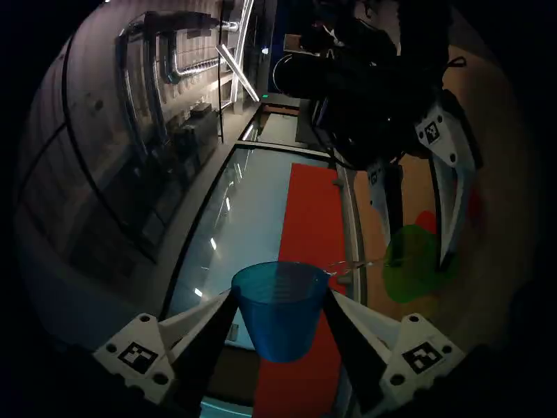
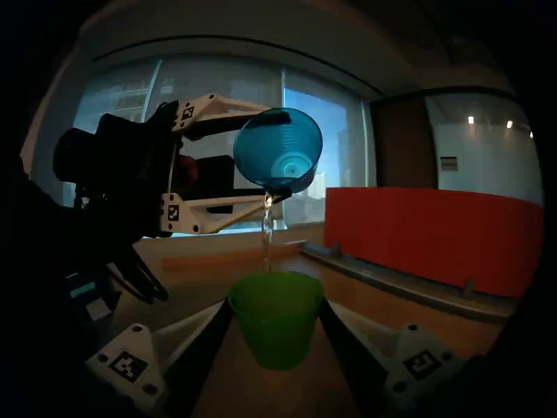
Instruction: Pour water
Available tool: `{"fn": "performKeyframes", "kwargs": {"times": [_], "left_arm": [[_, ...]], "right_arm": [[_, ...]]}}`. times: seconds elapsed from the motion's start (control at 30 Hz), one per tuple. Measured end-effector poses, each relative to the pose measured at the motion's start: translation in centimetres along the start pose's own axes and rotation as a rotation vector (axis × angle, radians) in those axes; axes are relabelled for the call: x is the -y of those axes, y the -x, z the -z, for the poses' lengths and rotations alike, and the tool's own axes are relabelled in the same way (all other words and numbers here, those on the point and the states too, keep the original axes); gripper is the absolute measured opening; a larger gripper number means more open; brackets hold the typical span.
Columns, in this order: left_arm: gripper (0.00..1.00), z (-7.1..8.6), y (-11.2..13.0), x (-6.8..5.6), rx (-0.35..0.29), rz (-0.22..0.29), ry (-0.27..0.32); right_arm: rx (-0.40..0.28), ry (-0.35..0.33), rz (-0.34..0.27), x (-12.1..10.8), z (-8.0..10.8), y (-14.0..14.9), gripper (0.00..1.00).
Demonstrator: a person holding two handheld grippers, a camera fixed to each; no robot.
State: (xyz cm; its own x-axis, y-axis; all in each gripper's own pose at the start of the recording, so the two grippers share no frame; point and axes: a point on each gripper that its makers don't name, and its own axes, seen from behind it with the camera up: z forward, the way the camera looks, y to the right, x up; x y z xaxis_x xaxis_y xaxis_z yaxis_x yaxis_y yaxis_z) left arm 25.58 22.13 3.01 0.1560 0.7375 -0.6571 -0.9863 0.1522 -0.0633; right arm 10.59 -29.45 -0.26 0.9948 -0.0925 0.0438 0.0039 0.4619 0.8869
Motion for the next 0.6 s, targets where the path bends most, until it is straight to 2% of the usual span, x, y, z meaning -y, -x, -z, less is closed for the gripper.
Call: {"fn": "performKeyframes", "kwargs": {"times": [0.37,0.6], "left_arm": [[0.85,-0.26,-0.05,0.91,0.002,-0.061,-0.007],[0.85,-0.20,-0.16,0.59,0.005,-0.100,-0.005]], "right_arm": [[-0.001,0.001,0.002,0.00,-0.12,-0.14,0.91],[0.000,0.001,0.003,-0.01,-0.24,-0.20,0.92]]}}
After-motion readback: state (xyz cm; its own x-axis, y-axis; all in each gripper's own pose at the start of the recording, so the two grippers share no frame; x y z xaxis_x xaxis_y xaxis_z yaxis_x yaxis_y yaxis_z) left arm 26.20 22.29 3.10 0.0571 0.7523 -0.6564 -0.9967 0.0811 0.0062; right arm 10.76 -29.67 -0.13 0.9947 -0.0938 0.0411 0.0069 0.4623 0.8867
